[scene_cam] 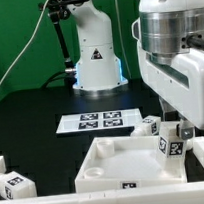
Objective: Assemble one leg
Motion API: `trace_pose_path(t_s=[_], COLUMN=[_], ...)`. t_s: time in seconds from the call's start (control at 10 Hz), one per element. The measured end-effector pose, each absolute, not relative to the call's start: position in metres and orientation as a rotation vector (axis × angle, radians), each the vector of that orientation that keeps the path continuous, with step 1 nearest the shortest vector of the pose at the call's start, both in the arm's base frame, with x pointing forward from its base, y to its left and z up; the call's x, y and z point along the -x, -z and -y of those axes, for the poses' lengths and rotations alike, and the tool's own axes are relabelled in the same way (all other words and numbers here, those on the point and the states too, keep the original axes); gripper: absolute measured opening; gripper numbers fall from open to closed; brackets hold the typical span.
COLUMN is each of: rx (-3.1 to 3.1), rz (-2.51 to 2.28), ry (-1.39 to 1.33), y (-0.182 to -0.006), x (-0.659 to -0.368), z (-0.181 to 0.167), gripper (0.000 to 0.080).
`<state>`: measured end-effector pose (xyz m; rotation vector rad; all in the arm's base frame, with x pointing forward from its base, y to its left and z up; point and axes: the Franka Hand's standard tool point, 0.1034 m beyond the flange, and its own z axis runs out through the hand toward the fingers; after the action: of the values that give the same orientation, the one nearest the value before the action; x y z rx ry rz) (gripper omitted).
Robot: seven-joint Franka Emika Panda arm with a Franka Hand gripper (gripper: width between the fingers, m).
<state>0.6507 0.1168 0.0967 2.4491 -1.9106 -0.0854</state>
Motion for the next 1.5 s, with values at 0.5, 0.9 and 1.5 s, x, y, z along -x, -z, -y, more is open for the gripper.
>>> trace_pose_path(t_s=[0.5, 0.9, 1.5], rx=[-2.711, -2.942, -3.065], rz=[1.533, 0.988, 0.151], ry=[0.091, 0.081, 0.046], y=[-0.0967, -0.0973, -0.0961], x=[-0.6512, -0.6521, -0.6548], z=[-0.1148, -0.1105, -0.1084], gripper=[0.0643, 0.0649, 0.0649])
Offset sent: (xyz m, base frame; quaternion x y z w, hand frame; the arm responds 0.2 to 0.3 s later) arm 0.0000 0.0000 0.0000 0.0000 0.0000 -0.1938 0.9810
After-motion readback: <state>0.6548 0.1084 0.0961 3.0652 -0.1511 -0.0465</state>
